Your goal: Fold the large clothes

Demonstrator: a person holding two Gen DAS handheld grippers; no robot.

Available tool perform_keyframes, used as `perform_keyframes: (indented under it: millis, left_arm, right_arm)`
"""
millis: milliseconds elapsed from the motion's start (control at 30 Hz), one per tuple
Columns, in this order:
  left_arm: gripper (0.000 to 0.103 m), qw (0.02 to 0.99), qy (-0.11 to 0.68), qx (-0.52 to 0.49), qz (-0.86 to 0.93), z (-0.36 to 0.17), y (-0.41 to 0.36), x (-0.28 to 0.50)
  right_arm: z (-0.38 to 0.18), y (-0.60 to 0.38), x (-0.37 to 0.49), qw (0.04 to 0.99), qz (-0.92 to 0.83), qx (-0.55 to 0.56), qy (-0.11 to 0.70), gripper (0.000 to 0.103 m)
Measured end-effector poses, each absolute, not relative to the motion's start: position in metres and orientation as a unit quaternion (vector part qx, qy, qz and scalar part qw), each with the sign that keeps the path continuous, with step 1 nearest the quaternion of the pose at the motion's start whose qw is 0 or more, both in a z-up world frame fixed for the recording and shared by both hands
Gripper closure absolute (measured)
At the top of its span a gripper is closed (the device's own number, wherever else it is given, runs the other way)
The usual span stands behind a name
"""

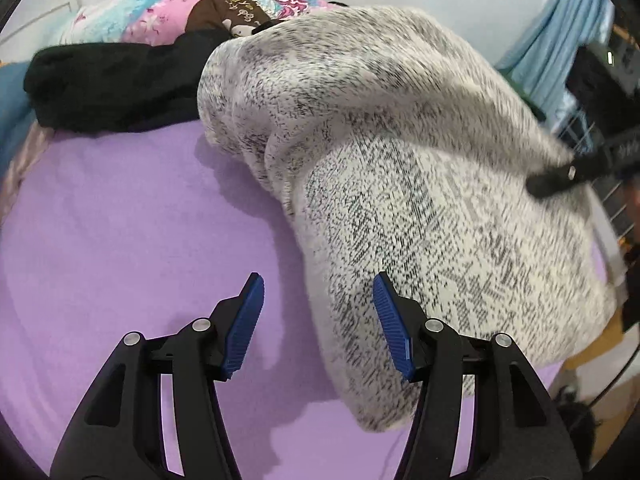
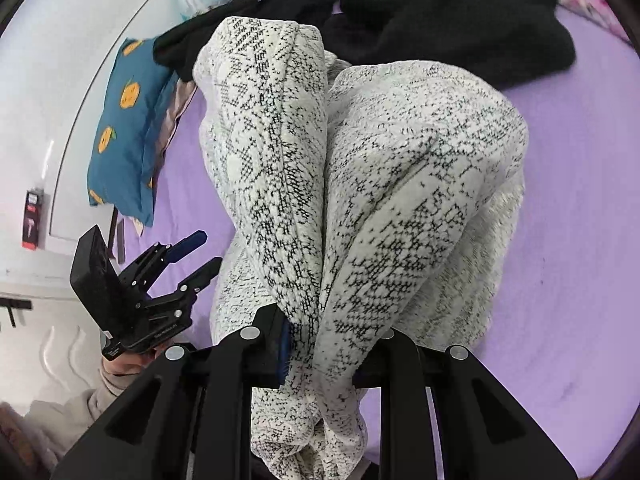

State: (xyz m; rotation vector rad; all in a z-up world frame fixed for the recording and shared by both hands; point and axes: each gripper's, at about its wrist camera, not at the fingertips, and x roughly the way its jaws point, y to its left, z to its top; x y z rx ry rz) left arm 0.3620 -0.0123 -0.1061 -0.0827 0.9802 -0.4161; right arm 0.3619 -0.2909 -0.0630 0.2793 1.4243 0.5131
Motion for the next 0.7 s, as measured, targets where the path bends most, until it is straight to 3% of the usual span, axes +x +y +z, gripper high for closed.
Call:
perform_keyframes:
  millis: [133,433,500,633,700]
  left_arm:
    - [0.048,0.846,0.476,-0.069,-0.229,-0.117,-0.024,0.376]
    - [0.049,0.834,0.482,-0.016,-0.267,-0.137,-0.067,0.375]
    - [0.049,0.837,0.48,-0.006,-0.264,-0.139,-0.07,0.377]
    - [0.049,0.846,0.468,0.019,-0.256,-0.141,-0.065,0.372]
    - [0.049,0.849,0.465,0.028,-0.25,-0.139,-0.072,0.358]
  right_arm:
    - [-0.087,-0.324,0.352,0.715,0.22,0.161,0.644,0.083]
    - [-0.147,-0.372,0.336,0.703,0.189,0.21,0.653,0.079]
    - [-0.151,-0.369,0.336,0.707,0.177,0.206,0.653,0.073]
    - [-0.13,-0.358,0.339,0.726,0.128,0.155,0.658,0.049]
    - [-0.112,-0.347,0.338,0.734,0.124,0.136,0.653,0.046]
